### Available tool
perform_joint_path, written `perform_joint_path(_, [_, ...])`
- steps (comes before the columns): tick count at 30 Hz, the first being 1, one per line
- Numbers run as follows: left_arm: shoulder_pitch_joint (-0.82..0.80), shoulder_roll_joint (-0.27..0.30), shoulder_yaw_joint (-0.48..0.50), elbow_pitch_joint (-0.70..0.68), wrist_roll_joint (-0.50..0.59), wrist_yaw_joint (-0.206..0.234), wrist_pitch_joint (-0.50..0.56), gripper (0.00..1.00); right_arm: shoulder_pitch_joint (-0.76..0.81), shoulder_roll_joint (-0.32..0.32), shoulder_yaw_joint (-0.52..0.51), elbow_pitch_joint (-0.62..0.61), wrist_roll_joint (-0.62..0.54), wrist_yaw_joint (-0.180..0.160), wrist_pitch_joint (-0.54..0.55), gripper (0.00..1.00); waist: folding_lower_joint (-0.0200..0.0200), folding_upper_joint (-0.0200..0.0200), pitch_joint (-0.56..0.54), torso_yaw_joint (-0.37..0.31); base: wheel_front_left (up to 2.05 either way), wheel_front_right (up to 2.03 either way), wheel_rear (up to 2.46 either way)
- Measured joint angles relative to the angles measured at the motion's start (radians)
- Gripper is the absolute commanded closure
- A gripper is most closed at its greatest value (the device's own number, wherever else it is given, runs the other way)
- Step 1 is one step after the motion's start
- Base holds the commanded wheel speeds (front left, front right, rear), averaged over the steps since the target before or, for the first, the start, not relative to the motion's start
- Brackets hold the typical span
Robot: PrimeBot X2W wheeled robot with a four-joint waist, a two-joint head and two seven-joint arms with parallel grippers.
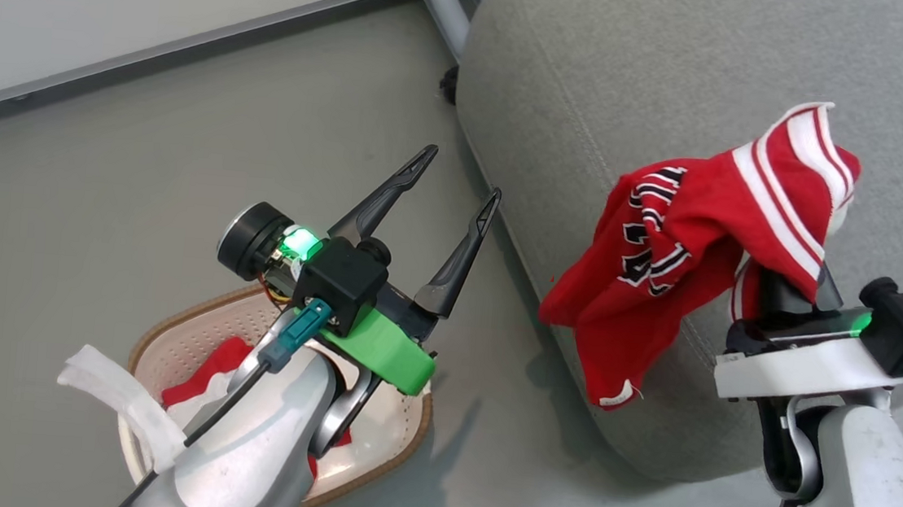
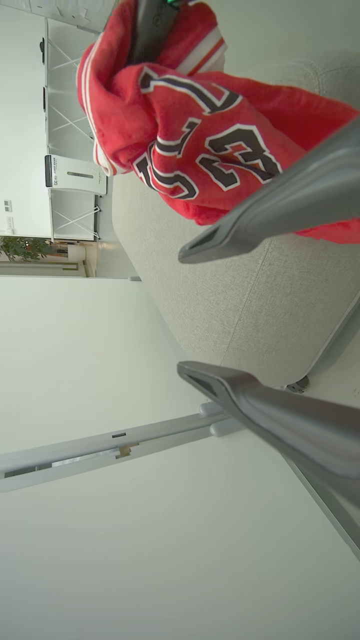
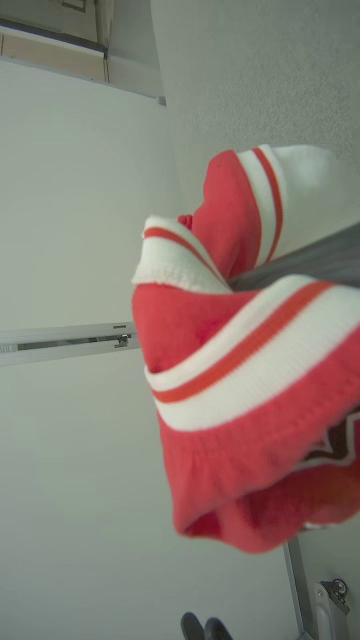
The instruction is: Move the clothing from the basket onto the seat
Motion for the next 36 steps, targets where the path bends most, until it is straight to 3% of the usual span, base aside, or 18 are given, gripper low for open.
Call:
perform_joint_path(16, [-0.012, 0.007, 0.015, 0.009, 0.027, -0.009, 0.000, 0.00, 0.009, 0.001, -0.094, -0.038, 0.002, 0.000, 0.000, 1.00, 0.0000, 0.0000, 0.066, -0.078, 0.00, 0.00, 0.00])
perform_joint_path(22, [-0.037, 0.006, 0.012, 0.009, 0.035, -0.013, 0.000, 0.00, -0.140, -0.017, -0.120, -0.054, 0.001, 0.000, 0.000, 1.00, 0.0000, 0.0000, 0.109, -0.071, 0.00, 0.00, 0.00])
perform_joint_path(36, [-0.159, 0.005, -0.006, 0.010, 0.069, -0.019, 0.000, 0.00, -0.645, -0.200, -0.235, -0.011, -0.016, 0.000, 0.000, 1.00, 0.0001, 0.0000, 0.303, -0.014, 0.00, 0.00, 0.00])
